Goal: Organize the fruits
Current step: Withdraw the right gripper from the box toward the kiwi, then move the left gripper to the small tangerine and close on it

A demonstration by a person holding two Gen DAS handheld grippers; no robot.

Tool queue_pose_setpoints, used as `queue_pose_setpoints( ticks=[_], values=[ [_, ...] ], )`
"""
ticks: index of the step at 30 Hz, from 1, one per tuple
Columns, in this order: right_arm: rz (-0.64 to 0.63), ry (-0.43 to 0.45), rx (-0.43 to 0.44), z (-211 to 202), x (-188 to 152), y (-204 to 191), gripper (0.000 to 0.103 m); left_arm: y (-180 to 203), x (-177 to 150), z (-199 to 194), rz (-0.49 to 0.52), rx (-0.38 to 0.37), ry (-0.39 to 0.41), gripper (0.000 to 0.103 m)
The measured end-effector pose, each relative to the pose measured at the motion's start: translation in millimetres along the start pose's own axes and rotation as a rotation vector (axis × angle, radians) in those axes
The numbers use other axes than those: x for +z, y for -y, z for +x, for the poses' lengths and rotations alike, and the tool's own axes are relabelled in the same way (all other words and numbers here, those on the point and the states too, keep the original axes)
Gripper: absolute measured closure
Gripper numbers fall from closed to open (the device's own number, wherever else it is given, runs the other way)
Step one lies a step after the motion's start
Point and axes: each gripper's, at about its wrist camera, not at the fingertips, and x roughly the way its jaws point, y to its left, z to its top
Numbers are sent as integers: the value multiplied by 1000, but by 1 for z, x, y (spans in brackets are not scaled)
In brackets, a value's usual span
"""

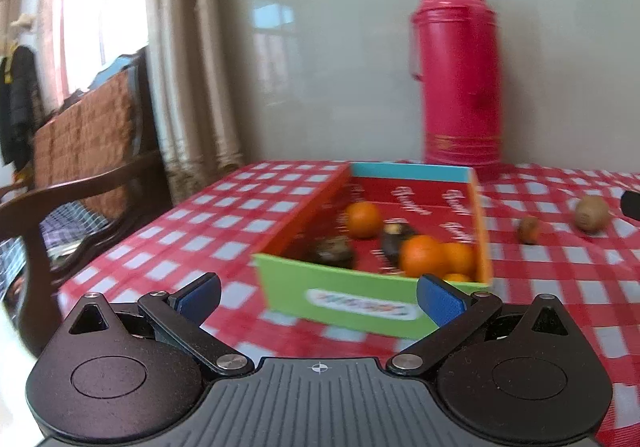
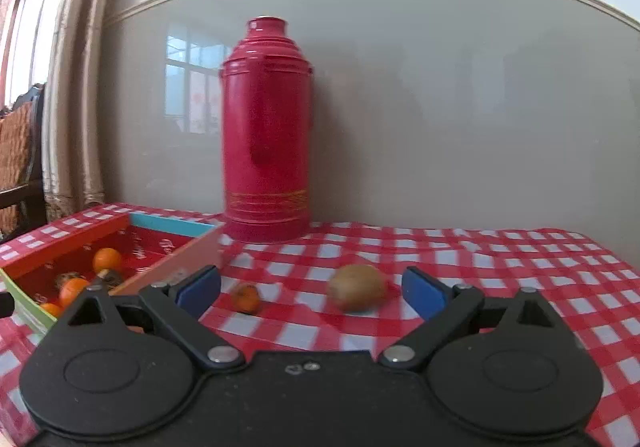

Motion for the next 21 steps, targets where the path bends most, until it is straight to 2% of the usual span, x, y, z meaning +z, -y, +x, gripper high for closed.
queue_pose_setpoints(
  ticks=[9, 21],
  values=[
    [43, -27, -123, -9, -9, 40, 11, 50, 7, -2, 72, -113, 11, 0],
    [55, -37, -175, -16, -17, 63, 11, 109, 23, 8, 133, -258, -6, 0]
  ],
)
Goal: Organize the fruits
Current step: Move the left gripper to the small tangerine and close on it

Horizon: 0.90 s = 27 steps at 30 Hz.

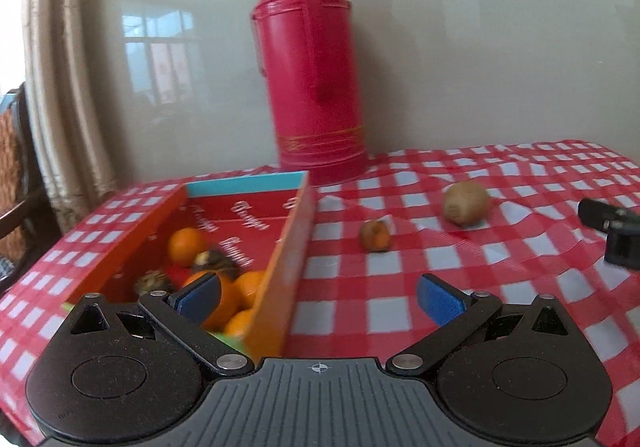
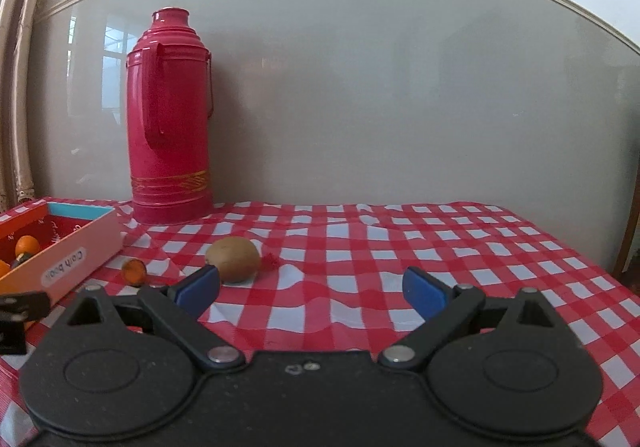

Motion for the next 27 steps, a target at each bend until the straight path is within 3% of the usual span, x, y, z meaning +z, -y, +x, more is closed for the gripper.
queue_pose_setpoints(
  ticks=[13, 17, 22, 27],
  values=[
    [27, -10, -16, 3, 0, 9, 11, 40, 33, 67, 34, -85, -91, 1],
    [40, -15, -10, 5, 0, 11, 11, 44, 40, 96, 11, -112, -145, 24],
    [61, -12, 4, 7, 2, 10, 10, 46, 42, 120, 5, -111, -171, 29],
    [58, -7, 21, 8, 4, 5, 7, 48, 40, 131, 2, -127, -199, 54]
  ],
)
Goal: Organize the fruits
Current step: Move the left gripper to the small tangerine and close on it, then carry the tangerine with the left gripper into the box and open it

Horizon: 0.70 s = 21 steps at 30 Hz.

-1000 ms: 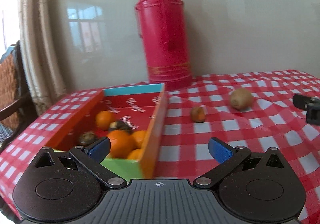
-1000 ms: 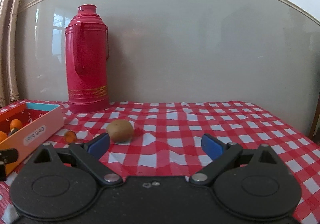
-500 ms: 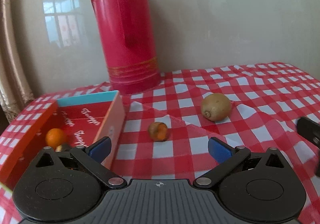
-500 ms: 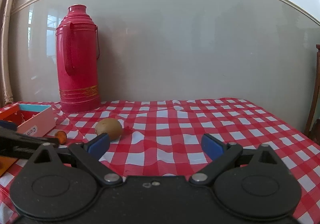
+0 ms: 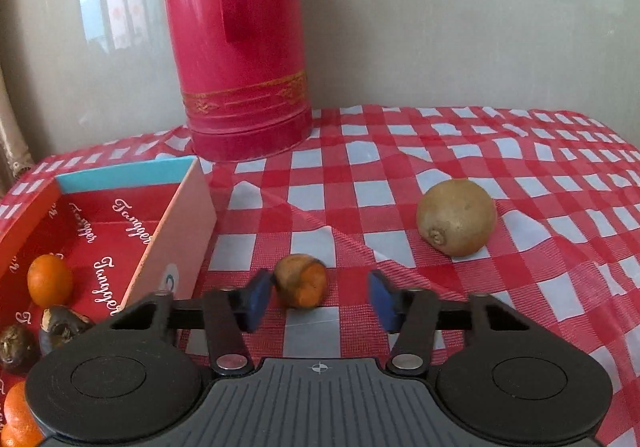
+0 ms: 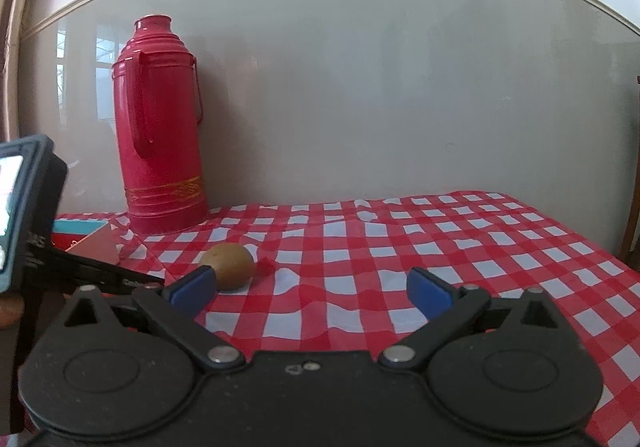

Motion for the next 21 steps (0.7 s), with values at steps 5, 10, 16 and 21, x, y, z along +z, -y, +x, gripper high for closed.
queue_pose_setpoints(
  ticks=[5, 10, 16, 21],
  values=[
    [-12, 3, 8, 0, 0, -3, 6, -1, -1, 1, 8, 15, 21, 73],
    [-5, 1, 10, 1, 0, -2, 6, -5, -3, -1, -10, 6, 34, 73],
    [-4, 0, 15, 2, 0, -3, 6, -9, -3, -18, -14, 4, 79, 73],
    [-8, -1, 26, 2, 0, -7, 6, -21, -2, -42, -28, 45, 144, 73]
  ],
)
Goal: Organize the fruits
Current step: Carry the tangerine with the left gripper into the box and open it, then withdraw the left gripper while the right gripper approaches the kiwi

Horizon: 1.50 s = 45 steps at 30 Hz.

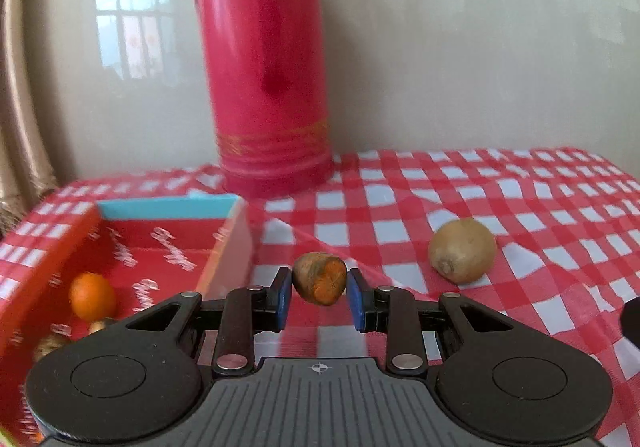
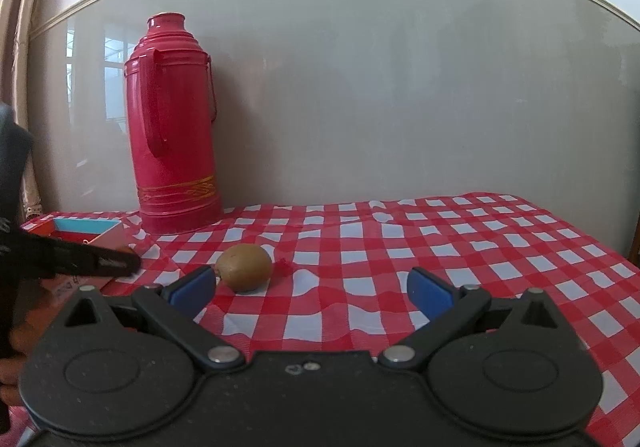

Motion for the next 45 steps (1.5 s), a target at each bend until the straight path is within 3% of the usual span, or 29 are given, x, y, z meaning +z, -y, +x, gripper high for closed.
queue_pose_setpoints(
  ticks=[7, 16, 29, 31, 33, 36, 45],
  values=[
    [-12, -9, 19, 2, -1, -9, 6, -46, -3, -32, -52, 122, 45, 73],
    [-50, -21, 53, 7, -4, -30, 6, -108, -25, -37, -144, 272, -20, 73],
    [-109, -47, 106, 17, -9, -63, 6, -138, -43, -32, -222, 304, -91, 72],
    [-116, -51, 109, 19, -9, -67, 6, -141, -44, -32, -231, 297, -97, 66],
    [-118, -53, 114, 20, -10, -70, 6, -142, -44, -34, -231, 292, -88, 49],
    [-123, -54, 117, 21, -9, -73, 6, -141, -44, -40, -224, 306, -68, 35],
    [-113, -69, 114, 30, -3, -73, 6, -150, -46, -69, -238, 300, -14, 16]
  ],
)
